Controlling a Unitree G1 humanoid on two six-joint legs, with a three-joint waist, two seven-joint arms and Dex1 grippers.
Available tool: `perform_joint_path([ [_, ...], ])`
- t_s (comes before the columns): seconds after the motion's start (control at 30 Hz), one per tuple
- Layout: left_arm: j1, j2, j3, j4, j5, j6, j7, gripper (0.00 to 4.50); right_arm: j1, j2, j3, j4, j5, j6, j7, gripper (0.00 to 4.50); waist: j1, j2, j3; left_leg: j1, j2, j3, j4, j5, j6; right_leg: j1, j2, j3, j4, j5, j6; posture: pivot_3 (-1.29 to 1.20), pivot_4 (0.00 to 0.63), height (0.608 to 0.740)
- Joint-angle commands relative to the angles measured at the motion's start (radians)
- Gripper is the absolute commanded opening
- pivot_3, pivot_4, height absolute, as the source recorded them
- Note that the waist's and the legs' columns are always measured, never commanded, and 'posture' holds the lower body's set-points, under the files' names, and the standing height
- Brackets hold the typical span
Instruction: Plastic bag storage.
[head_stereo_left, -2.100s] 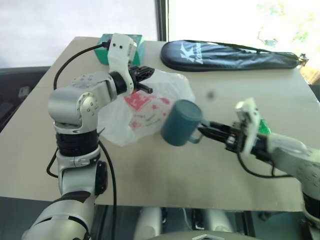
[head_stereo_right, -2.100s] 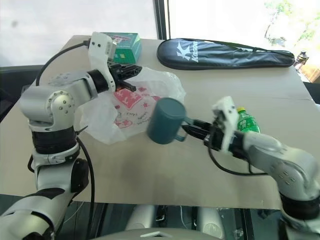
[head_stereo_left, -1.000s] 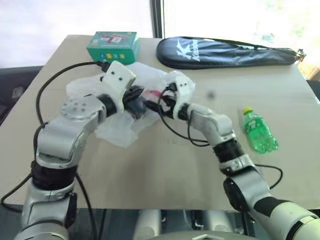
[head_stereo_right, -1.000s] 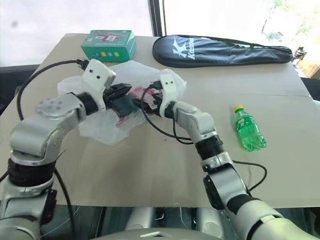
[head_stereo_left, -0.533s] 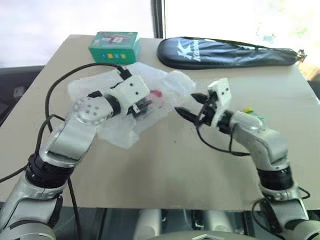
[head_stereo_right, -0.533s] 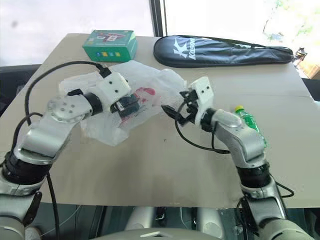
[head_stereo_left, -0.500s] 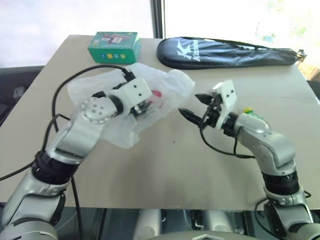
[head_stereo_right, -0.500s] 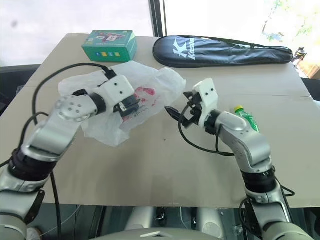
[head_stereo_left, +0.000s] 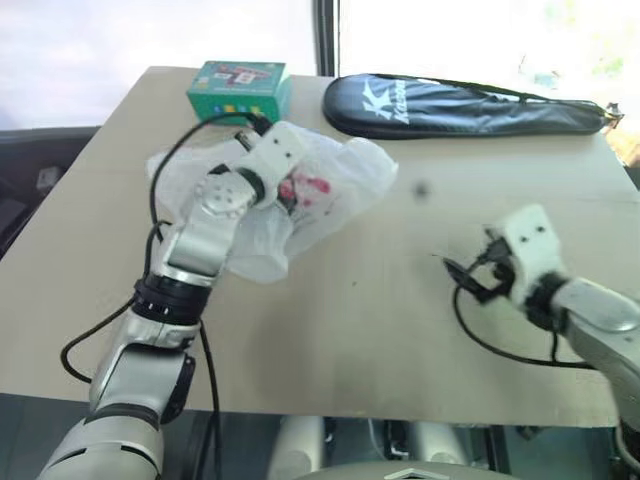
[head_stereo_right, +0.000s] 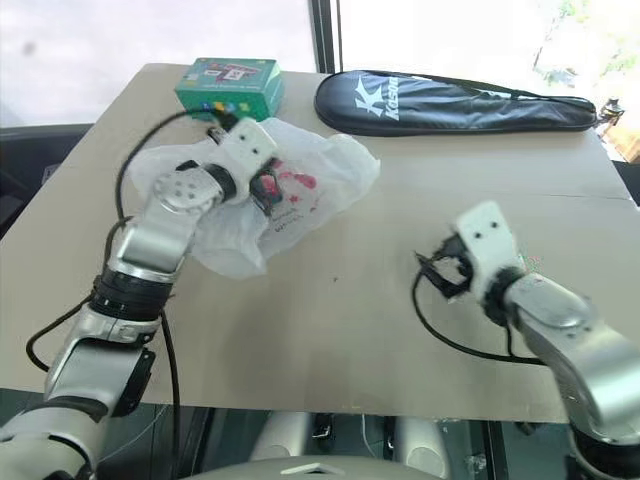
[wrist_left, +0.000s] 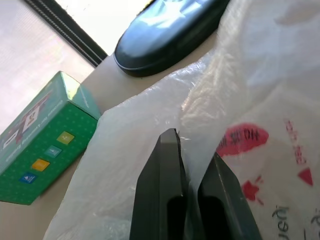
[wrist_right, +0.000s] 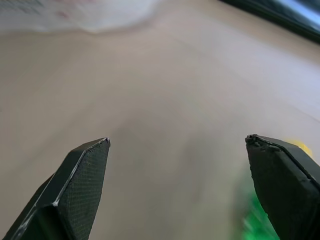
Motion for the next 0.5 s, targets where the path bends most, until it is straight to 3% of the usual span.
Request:
perform_joint_path([
  [0.03, -0.027, -0.001, 0.092, -0.107, -0.079, 0.073, -0.033, 0.06, -0.003, -0.048, -0.107, -0.07, 0.002, 0.136, 0.013, 4.5, -0.002, 0.0, 0.0, 0.0, 0.0, 0.0, 0.0, 0.0, 0.0, 0.0, 0.0, 0.0, 0.0, 0.0, 0.0, 0.0, 0.15, 0.74],
  [0.17, -0.049, -0.03, 0.151, -0.172, -0.16, 0.183, -0.036, 0.06, -0.038, -0.054, -0.182, -0.005, -0.013, 0.248, 0.022, 4.5, 0.0, 0.0, 0.0, 0.001, -0.001, 0.0, 0.0, 0.0, 0.0, 0.001, 0.0, 0.0, 0.001, 0.0, 0.0, 0.0, 0.15, 0.74],
  [0.43, -0.084, -0.075, 0.195, -0.251, -0.235, 0.334, 0.013, 0.06, -0.085, 0.024, -0.084, 0.392, -0.072, 0.182, -0.013, 4.5, -0.003, 0.0, 0.0, 0.001, -0.001, 0.0, 0.001, 0.0, 0.0, 0.001, 0.0, 0.001, 0.001, 0.0, 0.0, 0.0, 0.15, 0.74],
  [0.5, -0.076, -0.083, 0.197, -0.277, -0.24, 0.354, 0.03, 0.0, -0.114, 0.035, -0.069, 0.51, -0.078, 0.161, 0.0, 3.98, -0.005, 0.0, 0.0, 0.002, -0.001, 0.0, 0.001, 0.0, 0.0, 0.001, 0.001, 0.001, 0.002, 0.0, 0.0, 0.0, 0.15, 0.74],
])
